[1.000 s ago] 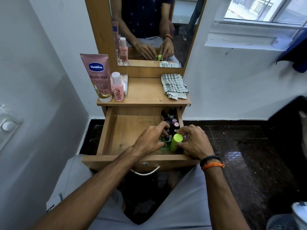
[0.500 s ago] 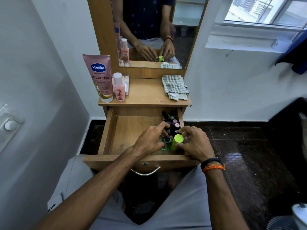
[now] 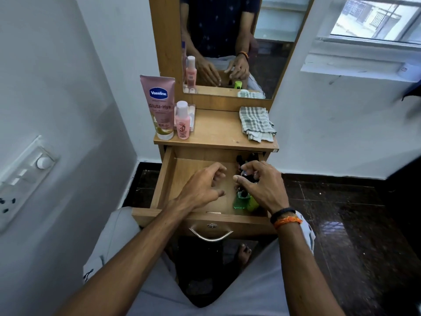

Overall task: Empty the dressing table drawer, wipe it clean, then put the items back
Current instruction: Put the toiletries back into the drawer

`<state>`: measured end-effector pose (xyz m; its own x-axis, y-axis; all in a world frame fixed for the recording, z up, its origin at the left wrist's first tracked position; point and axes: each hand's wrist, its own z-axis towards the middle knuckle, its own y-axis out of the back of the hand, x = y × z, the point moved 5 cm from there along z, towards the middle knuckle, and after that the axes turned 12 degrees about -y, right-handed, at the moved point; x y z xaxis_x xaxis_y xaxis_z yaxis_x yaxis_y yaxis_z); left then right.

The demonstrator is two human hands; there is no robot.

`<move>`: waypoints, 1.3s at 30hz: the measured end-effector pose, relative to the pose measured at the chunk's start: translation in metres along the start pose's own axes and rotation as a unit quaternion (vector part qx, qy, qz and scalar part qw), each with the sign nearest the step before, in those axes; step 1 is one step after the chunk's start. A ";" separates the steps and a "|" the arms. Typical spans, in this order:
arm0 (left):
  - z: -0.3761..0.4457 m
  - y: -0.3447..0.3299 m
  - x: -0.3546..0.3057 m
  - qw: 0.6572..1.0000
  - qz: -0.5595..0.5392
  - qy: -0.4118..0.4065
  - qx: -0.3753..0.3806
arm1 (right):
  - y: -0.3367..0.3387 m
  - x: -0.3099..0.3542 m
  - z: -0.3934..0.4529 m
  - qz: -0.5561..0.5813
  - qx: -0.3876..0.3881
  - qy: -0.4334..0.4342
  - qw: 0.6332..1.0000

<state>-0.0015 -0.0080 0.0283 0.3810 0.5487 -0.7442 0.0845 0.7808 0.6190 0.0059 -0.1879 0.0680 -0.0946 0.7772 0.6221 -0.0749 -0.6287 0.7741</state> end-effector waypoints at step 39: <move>-0.012 0.099 0.034 0.931 -0.057 0.140 -0.332 | -0.059 0.106 0.090 0.206 0.103 -0.034 0.973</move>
<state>0.0088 0.0913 0.0612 0.1417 0.4350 -0.8892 -0.5129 0.8006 0.3099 0.0901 -0.0660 0.0994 -0.0086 0.4657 0.8849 0.1576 -0.8732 0.4611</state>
